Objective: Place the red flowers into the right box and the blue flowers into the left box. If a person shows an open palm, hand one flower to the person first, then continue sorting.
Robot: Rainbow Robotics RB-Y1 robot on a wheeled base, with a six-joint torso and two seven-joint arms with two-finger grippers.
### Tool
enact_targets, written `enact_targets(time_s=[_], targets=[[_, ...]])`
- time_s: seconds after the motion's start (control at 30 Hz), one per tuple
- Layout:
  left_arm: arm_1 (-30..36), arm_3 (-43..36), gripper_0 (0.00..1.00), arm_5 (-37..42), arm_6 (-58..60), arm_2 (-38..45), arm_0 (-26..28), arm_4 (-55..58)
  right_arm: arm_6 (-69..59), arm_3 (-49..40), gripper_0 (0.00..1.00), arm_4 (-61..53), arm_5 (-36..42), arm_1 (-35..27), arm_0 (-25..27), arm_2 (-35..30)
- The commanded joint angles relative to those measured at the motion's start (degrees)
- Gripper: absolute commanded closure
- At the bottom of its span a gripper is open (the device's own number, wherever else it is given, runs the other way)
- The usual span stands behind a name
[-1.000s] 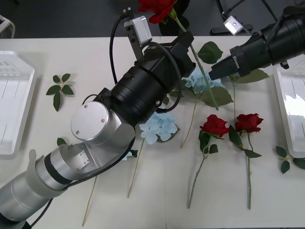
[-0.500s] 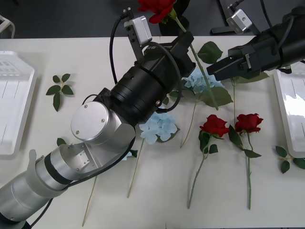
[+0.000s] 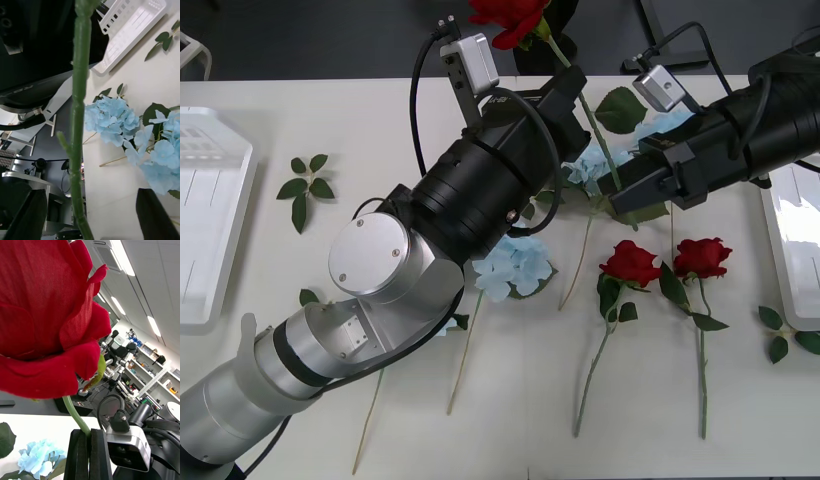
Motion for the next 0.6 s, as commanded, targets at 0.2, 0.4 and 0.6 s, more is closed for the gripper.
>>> enact_targets(time_s=[0.2, 0.4, 0.6], targets=[[-1.36, -0.68, 1.00, -0.52, 0.54, -0.58, -2.33, -0.66, 0.56, -1.29, 1.00, 3.41, -2.06, 0.17, 0.18, -1.13], [-1.36, -0.68, 1.00, -0.52, 0.54, -0.58, -2.33, -0.66, 0.38, -1.29, 1.00, 3.41, -1.62, 0.17, 0.18, -1.13], [-1.36, -0.68, 1.00, -0.52, 0.54, -0.58, -2.33, -0.66, 0.12, -1.29, 1.00, 3.59, -1.45, 0.08, 0.18, -1.22]])
